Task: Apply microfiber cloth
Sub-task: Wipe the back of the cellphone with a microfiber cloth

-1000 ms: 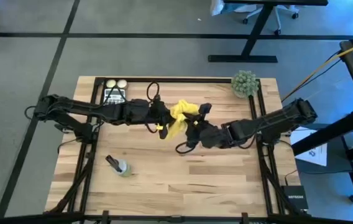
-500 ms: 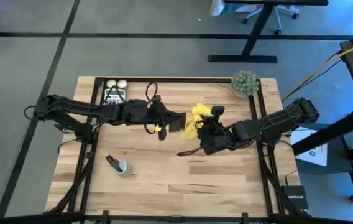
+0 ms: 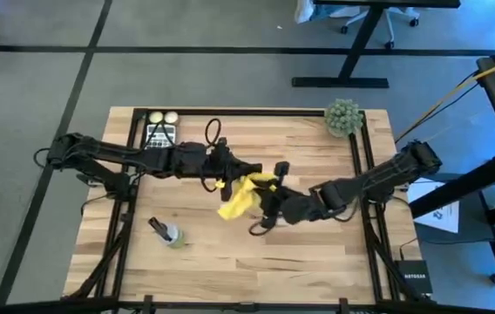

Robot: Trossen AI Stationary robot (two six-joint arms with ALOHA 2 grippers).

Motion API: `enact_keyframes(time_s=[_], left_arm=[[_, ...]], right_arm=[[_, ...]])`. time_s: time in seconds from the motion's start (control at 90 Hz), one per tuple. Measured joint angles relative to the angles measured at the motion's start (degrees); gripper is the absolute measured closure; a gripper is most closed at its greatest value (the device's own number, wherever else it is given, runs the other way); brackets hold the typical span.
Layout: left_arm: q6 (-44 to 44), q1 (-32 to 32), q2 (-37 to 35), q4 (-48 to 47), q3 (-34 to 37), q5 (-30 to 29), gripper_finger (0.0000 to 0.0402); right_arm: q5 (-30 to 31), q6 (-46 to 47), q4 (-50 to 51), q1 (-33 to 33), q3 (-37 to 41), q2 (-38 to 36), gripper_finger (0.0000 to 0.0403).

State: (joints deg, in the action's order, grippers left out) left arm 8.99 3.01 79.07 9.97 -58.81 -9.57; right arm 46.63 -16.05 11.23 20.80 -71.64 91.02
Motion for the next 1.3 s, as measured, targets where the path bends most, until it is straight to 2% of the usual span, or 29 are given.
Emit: enact_keyframes(time_s=[0.2, 0.333, 0.489, 0.644, 0.711, 0.833, 0.978, 1.144, 1.3], left_arm=[[-0.7, 0.8, 0.1, 0.6, 0.2, -0.2, 0.0384], [-0.6, 0.6, 0.1, 1.0, 0.2, 1.0, 0.0384], [-0.3, 0.6, -0.2, 1.7, 0.1, 1.3, 0.0384], [-0.3, 0.7, -0.2, 1.4, 0.0, 1.6, 0.0384], [-0.2, 0.8, -0.3, 1.3, 0.0, 1.8, 0.0384], [-0.2, 0.7, -0.3, 0.7, 0.0, 1.6, 0.0384], [-0.2, 0.7, -0.3, 1.6, 0.0, 1.0, 0.0384], [-0.2, 0.6, -0.4, 1.0, 0.0, 0.7, 0.0384], [-0.7, 0.7, -0.9, 0.8, 0.0, 0.4, 0.0384]], right_arm=[[-1.5, 0.2, -1.0, -2.7, 0.0, 4.7, 0.04], [-5.9, 2.9, 0.3, -2.7, 0.0, 6.4, 0.04], [-9.9, 8.3, 4.3, -2.2, 0.1, 7.4, 0.04], [-10.3, 7.4, 7.8, 0.0, -1.2, 6.1, 0.04], [-9.4, 6.3, 9.3, 1.3, -3.7, 4.7, 0.04], [-3.7, 2.2, 10.9, 2.9, -9.1, 2.0, 0.04], [1.4, -1.5, 11.4, 1.1, -11.0, 1.6, 0.04], [-6.2, 2.9, 11.2, -2.7, -7.3, 2.0, 0.04], [-9.0, 9.5, 10.5, -3.5, -1.2, 3.3, 0.04]])
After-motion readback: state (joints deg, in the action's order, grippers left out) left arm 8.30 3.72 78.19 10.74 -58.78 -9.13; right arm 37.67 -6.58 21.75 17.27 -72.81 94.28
